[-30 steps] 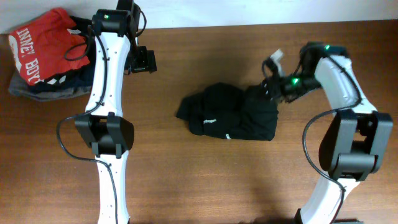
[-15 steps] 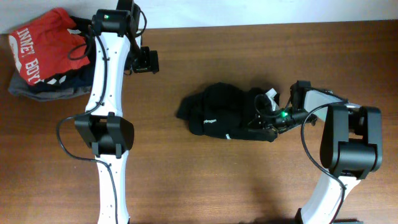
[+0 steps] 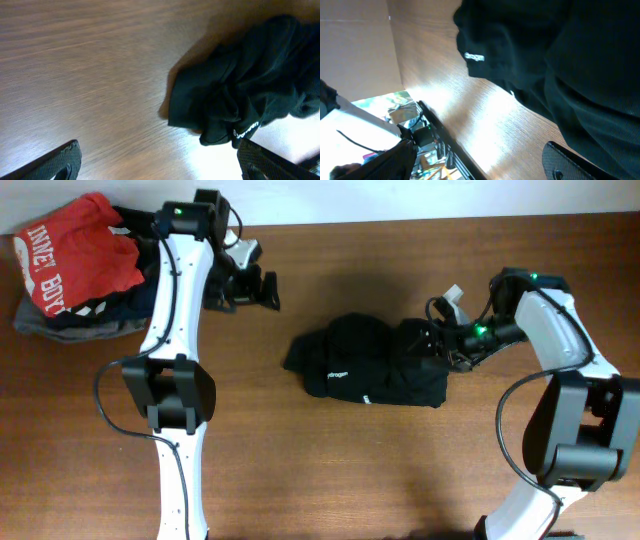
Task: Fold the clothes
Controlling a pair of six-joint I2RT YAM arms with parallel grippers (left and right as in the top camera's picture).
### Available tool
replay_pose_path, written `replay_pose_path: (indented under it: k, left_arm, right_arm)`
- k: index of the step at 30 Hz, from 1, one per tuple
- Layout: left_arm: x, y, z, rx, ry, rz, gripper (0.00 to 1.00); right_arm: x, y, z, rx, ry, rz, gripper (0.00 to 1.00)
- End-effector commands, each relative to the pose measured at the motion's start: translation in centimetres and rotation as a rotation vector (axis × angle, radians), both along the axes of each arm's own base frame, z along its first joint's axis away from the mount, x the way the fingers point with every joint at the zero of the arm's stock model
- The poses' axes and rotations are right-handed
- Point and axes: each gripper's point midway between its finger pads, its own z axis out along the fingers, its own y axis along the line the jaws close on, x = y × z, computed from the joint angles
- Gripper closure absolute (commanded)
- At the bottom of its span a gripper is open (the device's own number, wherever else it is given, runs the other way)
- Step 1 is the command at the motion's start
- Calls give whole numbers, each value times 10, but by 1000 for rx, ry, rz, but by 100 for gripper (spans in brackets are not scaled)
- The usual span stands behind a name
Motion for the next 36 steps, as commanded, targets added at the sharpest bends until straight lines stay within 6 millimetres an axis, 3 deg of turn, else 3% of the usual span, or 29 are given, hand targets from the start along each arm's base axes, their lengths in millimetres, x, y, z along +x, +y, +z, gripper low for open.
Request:
replay_pose_path:
  k: [1,5,11,18,29,32,36]
  left_arm:
    - [-12,-15,-32,-94,76,-69,1]
    - [-23,-28,-60,-189,142,-72,1]
    - [-38,-49,-82,-346,171,-125,1]
    - [-41,-54,-84,-363,177,-133,1]
    - [-50,-95,-80,-401,179,-183,1]
    - [-47,-95,-80,-401,169,-183,1]
    - [-41,-80,-87,-348,165,-143,1]
  right_arm:
    - [1,-6,6,-35,-70,40,14]
    - [0,-9,2,-62,-66,46,14]
    - [2,-10,1,-68,-76,47,14]
    - [3,-11,0,-79,-83,49,13]
    - [3,-12,-1,-83,-81,50,14]
    - [2,-13,-2,-94,-79,52,13]
    - [1,-15,-4,-107,-76,55,14]
